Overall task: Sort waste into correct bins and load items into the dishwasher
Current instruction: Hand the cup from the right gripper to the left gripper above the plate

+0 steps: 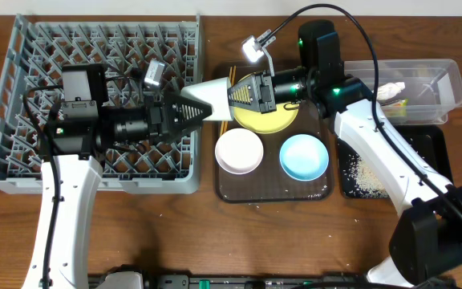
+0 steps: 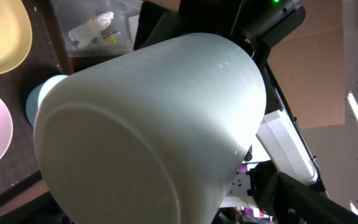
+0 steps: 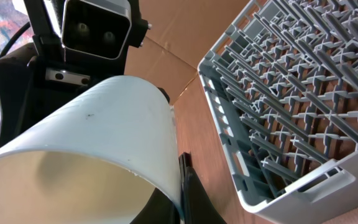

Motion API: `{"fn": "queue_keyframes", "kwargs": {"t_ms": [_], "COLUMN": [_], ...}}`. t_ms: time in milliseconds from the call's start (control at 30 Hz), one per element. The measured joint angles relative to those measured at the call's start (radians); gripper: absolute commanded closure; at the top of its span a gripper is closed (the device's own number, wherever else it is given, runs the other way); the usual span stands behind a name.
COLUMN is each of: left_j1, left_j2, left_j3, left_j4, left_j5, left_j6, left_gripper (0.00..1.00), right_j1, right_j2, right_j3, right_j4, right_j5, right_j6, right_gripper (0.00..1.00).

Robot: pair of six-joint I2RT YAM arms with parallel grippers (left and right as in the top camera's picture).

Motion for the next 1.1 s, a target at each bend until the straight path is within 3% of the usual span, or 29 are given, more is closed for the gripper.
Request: {"fn": "queue_keyframes", "kwargs": {"t_ms": [567,1100], "left_j1": [0.000,0.000], "left_j2": [0.000,0.001], "left_j3": [0.000,0.000], "left_j4": [0.014,0.041], "left_j5": [-0.004,-0.027], "left_j6": [-0.023,-0.092], "left_gripper": [0.11,0.10], "right_j1": [0.000,0.029], "right_j2": [0.000,0.000], "right_j3": [0.000,0.000], "right_j4": [0.038,-0.066], "right_j5": [-0.037,-0.037], "right_j6": [0.000,-0.066], "right_gripper": [0.99,0.99]}}
